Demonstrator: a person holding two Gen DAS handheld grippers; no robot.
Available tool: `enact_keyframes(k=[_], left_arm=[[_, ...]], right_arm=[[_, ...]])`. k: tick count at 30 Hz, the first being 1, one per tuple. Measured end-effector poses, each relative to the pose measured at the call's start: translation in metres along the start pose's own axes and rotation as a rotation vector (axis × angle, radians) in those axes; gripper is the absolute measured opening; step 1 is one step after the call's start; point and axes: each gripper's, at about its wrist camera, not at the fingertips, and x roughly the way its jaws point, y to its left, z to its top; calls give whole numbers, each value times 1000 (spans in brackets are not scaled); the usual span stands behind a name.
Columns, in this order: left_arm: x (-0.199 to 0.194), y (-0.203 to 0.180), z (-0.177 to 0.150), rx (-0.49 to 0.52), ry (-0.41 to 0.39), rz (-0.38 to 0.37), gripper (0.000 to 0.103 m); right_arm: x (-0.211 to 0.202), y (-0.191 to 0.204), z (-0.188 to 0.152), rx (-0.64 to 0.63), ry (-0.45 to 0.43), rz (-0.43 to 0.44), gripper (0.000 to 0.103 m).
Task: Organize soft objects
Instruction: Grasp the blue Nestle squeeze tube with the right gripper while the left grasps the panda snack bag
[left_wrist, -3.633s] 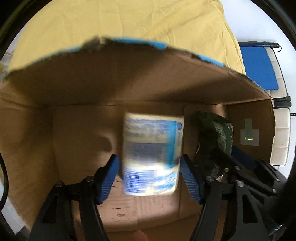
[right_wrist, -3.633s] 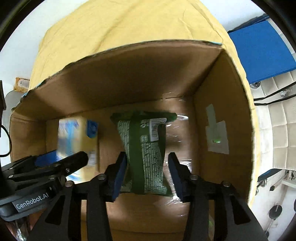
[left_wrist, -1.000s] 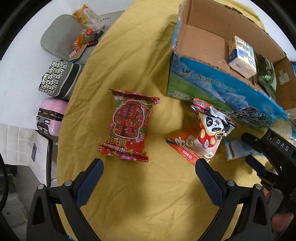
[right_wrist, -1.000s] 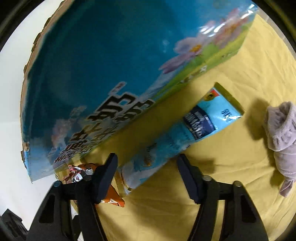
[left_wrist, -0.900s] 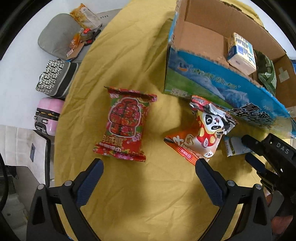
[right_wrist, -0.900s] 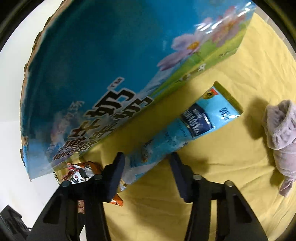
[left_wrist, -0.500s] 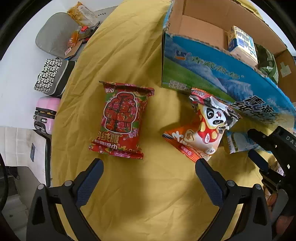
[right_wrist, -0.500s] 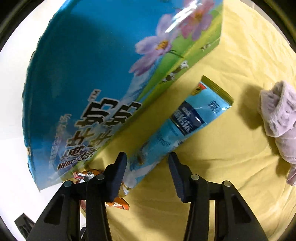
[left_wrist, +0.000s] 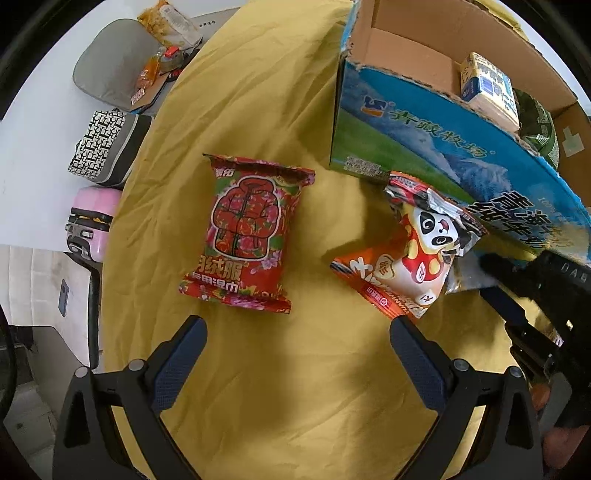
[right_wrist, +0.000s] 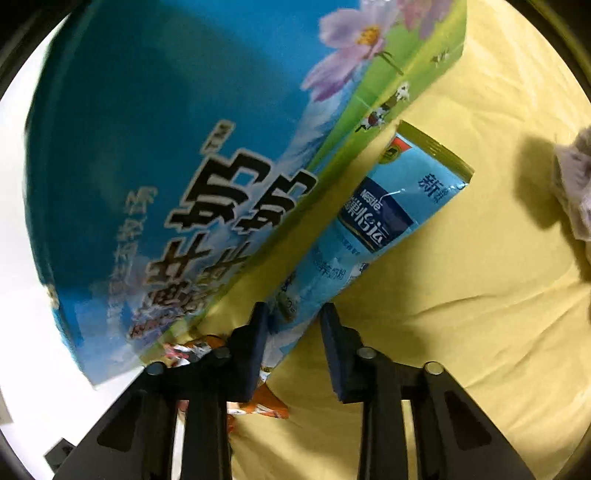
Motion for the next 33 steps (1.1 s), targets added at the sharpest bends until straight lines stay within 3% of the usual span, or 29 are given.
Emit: enact_keyframes(k=[7,11,14,16,22,27,29,31,33], left_arm=[[-5,-11,4,46,-5,-32,102],[0,-30,12,111,20,-58,102],[10,-48,21,166,42,-54,102],[18,-58,27,200,57,-41,102],[37,-85,43,297,64,7,102],[43,-97,55,310,50,2,77],[45,-101,60,306,65,-17,57],[44,-102,61,293,70,-38,44],[43,-100,57,286,79,-34,39]], right_arm=[[-13,-17,-14,-217,123,-116,17],[-23,-24,-23,-438,183,-277,18],[-28,-27,-23,-464,142,-306,27],[-24,-24,-29,-460,119,-313,43],[-8,-7,-15,-424,108,-298,48],[15,29,-6,-453,110,-348,50],[20,36,-7,-466,112,-374,49],[21,38,-8,-493,117,-407,39],[27,44,-13,-524,133,-424,32]])
